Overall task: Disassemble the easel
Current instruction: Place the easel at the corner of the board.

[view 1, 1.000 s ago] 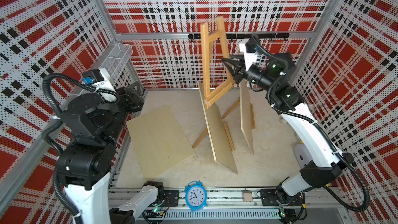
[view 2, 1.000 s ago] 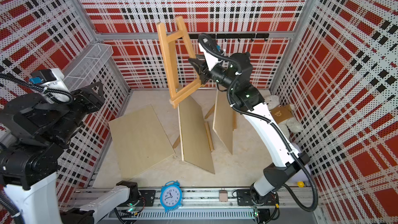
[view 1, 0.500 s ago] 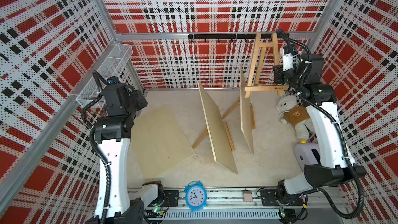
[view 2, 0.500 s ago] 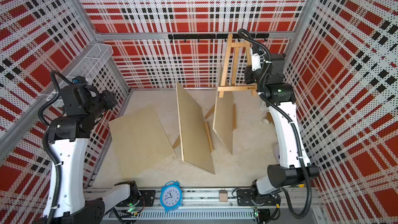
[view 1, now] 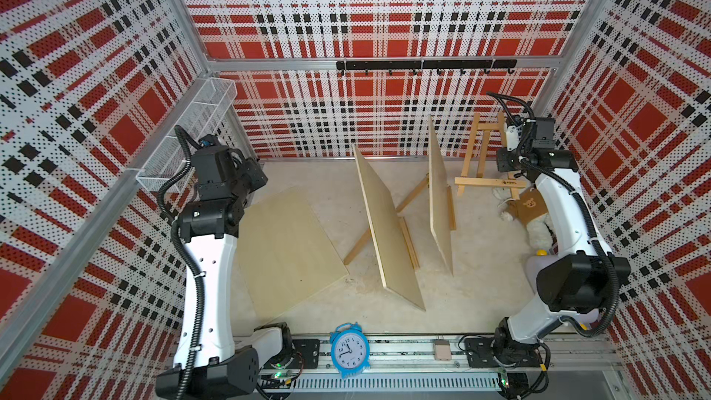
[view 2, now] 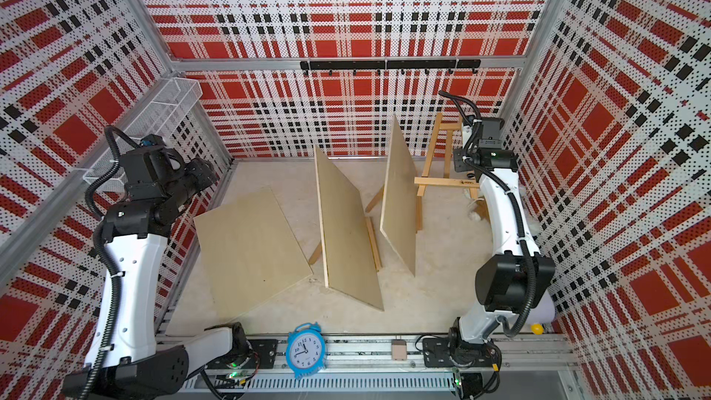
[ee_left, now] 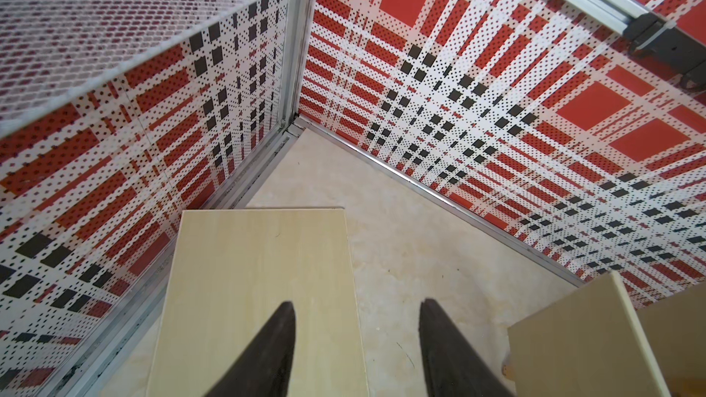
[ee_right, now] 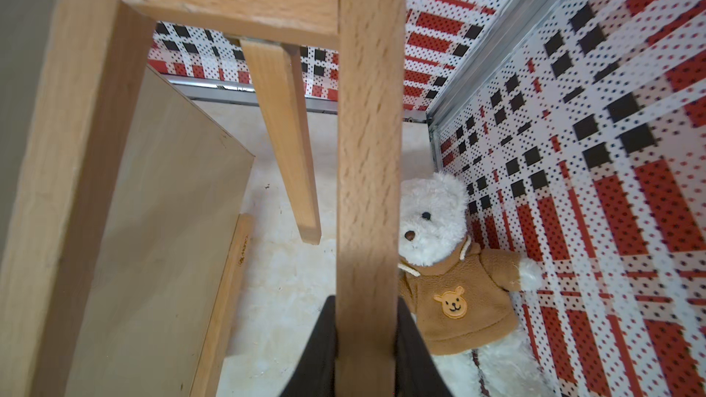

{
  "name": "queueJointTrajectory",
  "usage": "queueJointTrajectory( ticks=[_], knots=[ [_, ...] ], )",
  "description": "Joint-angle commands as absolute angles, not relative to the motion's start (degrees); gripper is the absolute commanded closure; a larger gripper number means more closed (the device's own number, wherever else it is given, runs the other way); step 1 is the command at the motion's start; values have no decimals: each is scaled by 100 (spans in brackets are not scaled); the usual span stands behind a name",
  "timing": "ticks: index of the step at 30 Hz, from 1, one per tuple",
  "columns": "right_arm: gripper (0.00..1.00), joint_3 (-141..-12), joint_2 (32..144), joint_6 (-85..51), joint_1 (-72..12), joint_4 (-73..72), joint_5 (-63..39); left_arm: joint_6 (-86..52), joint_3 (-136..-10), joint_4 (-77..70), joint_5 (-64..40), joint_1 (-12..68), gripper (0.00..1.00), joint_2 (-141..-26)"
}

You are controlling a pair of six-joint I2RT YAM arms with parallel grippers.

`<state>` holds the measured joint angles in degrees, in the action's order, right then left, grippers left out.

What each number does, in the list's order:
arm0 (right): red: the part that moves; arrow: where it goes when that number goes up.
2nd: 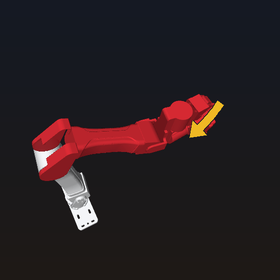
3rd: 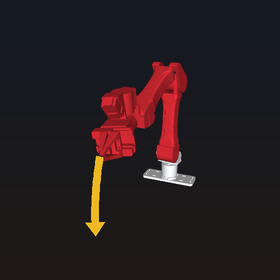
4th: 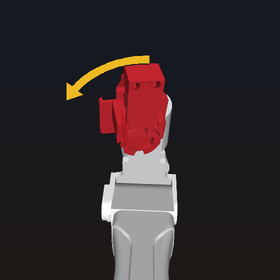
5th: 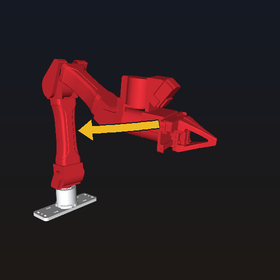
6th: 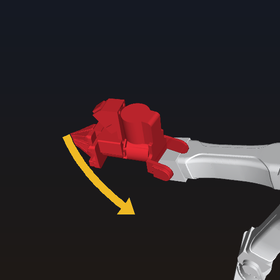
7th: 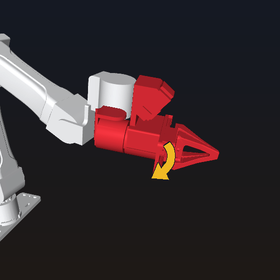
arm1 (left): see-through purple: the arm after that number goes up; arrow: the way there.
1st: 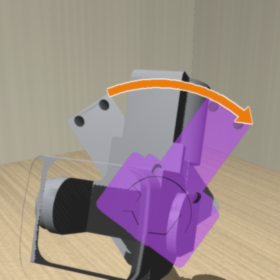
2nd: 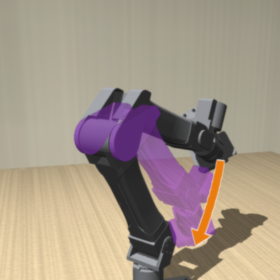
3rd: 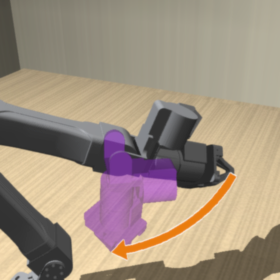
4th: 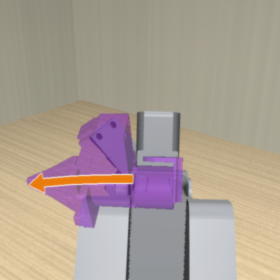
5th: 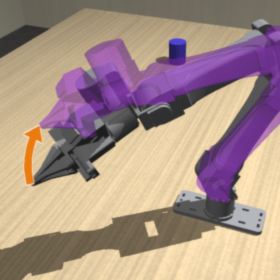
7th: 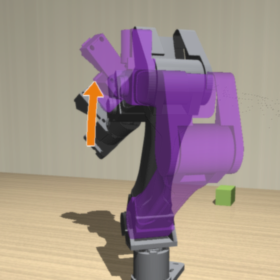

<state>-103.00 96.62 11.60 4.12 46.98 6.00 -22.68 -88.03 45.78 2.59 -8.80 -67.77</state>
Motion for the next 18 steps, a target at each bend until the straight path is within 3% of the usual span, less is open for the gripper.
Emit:
queueJointTrajectory(
  ticks=[1,18],
  knots=[
    [100,-10346,9960,1352,522,4298,649,-2329,-8788,4359,195,-933,45,-6822],
    [100,-11007,11628,1453,861,4227,403,-2383,-8873,4245,79,-932,46,-7110]
  ],
)
